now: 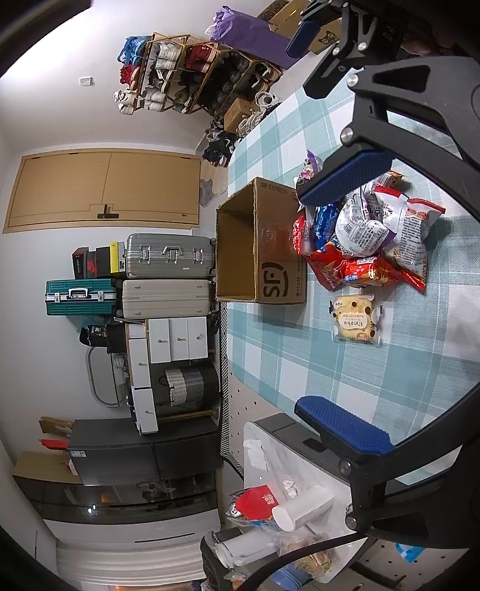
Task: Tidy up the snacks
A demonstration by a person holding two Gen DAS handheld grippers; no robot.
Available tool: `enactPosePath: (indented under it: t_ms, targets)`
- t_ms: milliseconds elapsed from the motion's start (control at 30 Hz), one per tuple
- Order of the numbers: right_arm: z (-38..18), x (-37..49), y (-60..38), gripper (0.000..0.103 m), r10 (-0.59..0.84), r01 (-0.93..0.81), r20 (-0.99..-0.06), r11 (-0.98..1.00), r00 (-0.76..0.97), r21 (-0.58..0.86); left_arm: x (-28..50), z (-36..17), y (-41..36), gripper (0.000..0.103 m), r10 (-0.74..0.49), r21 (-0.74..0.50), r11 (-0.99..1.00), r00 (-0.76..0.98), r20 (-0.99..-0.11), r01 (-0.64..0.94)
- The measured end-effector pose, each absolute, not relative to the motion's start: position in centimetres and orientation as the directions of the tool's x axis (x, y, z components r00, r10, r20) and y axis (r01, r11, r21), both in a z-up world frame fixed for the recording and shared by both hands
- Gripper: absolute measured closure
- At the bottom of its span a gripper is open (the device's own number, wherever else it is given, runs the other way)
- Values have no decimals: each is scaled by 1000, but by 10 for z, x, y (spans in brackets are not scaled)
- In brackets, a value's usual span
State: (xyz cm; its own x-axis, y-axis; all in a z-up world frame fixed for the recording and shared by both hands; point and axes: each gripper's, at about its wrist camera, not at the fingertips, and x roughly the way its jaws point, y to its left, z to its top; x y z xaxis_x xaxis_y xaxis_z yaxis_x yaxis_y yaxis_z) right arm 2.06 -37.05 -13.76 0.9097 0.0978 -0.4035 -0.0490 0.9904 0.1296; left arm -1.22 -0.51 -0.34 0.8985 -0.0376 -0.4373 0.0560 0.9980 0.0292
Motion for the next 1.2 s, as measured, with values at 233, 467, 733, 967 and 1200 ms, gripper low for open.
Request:
enactPosePath:
  t_ms: [233,467,733,967,1200]
  targets:
    - [-139,20,-370,0,107,-52,-407,988,907,144,-14,-5,-6,1,-37,30,998,898,-438,55]
    - [-136,21,-371,0,123,-62,-413,986,903,157,-15,-10,-9,1,-39,26,998,891,-453,57]
    - [-138,21,-371,0,114,-56,-422,987,899,148,-8,-18,-5,1,-43,8,999,878,-476,54]
    - [-150,29,-376,0,162,-88,-443,979,882,184,0,-31,2,1,-45,-5,999,861,-506,49]
    - [-172,49,-367,0,275,-172,-492,954,826,245,20,-63,15,1,-40,-13,999,824,-565,40]
